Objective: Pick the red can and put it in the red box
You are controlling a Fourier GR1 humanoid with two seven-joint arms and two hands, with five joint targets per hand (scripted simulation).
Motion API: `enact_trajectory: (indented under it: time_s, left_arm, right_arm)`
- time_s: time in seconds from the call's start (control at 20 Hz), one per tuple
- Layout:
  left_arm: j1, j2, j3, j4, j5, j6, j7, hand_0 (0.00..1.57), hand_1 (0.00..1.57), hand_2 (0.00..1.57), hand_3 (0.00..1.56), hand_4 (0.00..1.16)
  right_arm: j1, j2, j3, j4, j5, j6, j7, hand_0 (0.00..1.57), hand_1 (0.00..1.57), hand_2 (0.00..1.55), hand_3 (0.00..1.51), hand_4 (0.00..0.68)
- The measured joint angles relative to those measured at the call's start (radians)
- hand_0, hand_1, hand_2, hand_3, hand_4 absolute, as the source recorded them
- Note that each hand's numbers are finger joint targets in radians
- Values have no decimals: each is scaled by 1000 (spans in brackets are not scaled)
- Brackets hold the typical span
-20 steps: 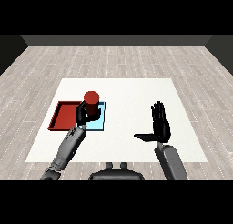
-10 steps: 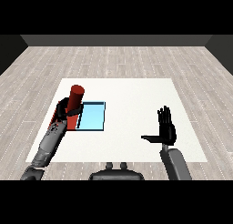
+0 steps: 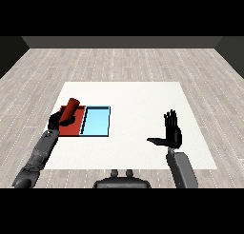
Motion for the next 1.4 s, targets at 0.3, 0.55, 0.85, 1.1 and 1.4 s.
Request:
enact_trajectory:
  time_s: [0.3,0.55,0.85,1.1,1.4]
  left_arm:
    - [-68,-35,-5,273,-48,-31,6,1119,1119,1044,0,647]
    - [-115,-52,-26,409,-88,-118,-14,0,0,0,0,0]
    - [-170,-40,22,472,-64,-149,-50,0,0,0,0,0]
    - [-165,-45,188,343,105,-237,-279,0,0,0,0,0]
    - [-139,-176,321,144,286,-447,-543,0,0,0,0,0]
  right_arm:
    - [-33,3,-16,80,13,14,-36,0,0,0,0,0]
    - [-64,20,-24,135,20,16,-65,0,0,0,0,0]
    - [-103,24,-38,174,15,34,-75,0,0,0,0,0]
    - [-96,36,-32,180,2,60,-96,0,0,0,0,0]
    - [-88,27,-24,179,11,76,-105,0,0,0,0,0]
